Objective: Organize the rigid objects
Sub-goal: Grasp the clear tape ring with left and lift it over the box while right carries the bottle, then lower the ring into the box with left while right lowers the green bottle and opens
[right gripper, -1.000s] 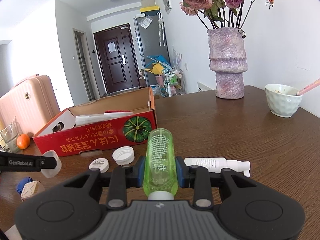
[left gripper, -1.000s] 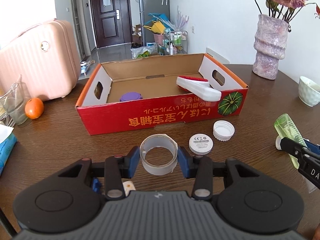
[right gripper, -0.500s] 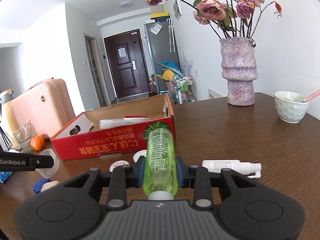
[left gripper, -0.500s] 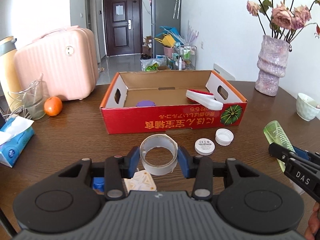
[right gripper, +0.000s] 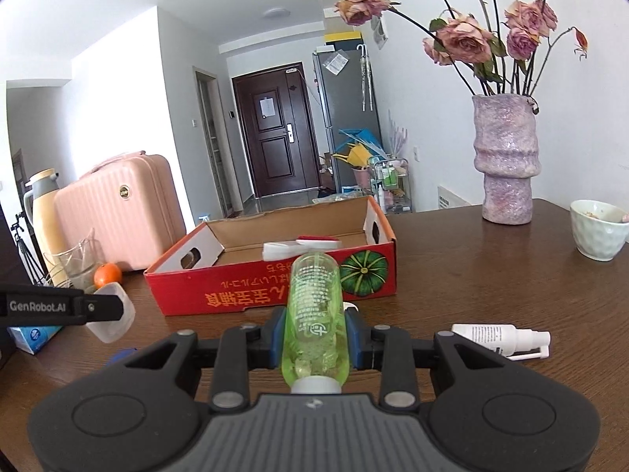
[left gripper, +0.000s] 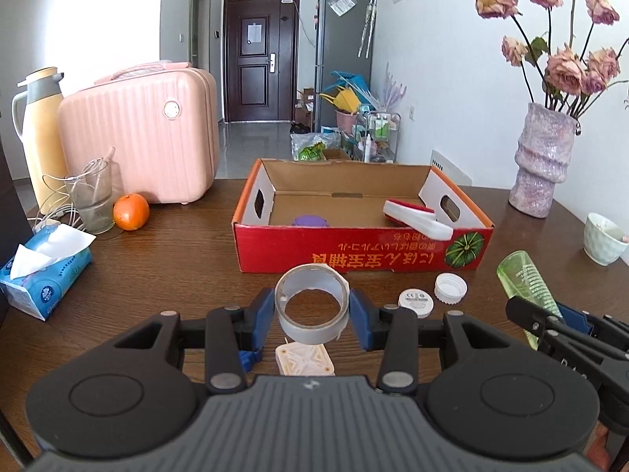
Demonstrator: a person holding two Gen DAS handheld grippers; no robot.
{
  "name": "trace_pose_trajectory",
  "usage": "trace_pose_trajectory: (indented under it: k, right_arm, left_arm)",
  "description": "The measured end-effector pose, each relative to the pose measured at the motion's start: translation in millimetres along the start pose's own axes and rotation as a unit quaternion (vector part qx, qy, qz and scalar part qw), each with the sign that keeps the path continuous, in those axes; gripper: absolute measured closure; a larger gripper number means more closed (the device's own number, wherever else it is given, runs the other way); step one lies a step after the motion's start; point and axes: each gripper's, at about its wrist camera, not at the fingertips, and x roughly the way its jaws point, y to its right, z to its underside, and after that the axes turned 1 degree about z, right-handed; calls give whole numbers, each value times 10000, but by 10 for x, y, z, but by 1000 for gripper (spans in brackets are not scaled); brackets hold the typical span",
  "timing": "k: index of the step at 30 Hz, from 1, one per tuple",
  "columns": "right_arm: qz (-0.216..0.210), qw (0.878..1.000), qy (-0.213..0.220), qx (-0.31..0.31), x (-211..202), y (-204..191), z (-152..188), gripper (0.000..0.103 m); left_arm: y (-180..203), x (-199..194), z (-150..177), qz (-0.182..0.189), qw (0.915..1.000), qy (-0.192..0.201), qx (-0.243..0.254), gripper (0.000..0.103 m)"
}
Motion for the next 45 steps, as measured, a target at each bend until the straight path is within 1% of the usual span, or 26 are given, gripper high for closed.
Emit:
trace_pose_trajectory:
  k: [11, 23, 30, 45]
  right_arm:
    - [-37, 9998, 214, -46, 34, -135, -189, 73]
    - [-29, 9990, 435, 71, 262, -161, -453, 73]
    - [-49, 9989, 461, 79, 499, -157, -588, 73]
    - [7, 9993, 353, 132, 1096, -58, -843, 73]
  left_arm:
    - [-51, 1, -160, 23, 9997, 182, -187, 60]
    - [-36, 134, -432, -12, 9983, 447, -367, 60]
    - [-33, 313, -575, -30, 9978, 518, -417, 60]
    - [-80, 884, -824, -152, 9981, 401, -437, 60]
